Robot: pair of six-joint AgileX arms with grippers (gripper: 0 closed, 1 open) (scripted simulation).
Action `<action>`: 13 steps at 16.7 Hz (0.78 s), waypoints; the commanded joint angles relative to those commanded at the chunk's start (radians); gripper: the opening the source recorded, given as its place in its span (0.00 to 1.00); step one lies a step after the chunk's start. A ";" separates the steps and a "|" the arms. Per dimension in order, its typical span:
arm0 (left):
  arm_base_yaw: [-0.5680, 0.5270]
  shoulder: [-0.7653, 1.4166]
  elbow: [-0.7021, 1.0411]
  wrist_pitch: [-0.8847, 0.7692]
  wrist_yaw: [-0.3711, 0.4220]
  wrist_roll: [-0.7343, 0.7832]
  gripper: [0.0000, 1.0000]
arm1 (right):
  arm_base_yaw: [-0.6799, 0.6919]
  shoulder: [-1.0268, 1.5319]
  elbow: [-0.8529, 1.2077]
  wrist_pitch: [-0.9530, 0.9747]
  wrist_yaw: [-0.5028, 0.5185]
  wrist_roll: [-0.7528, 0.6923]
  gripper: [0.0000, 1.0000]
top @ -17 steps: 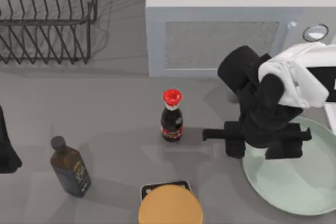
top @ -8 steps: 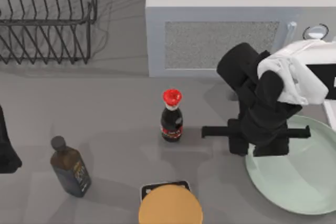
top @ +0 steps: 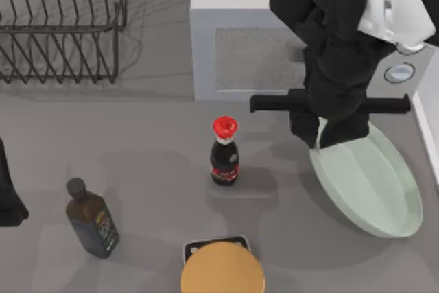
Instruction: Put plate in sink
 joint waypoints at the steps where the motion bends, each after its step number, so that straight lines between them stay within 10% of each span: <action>1: 0.000 0.000 0.000 0.000 0.000 0.000 1.00 | 0.000 -0.001 0.081 -0.083 0.000 -0.001 0.00; 13: 0.000 0.000 0.000 0.000 0.000 0.000 1.00 | -0.014 -0.040 0.547 -0.559 -0.002 -0.015 0.00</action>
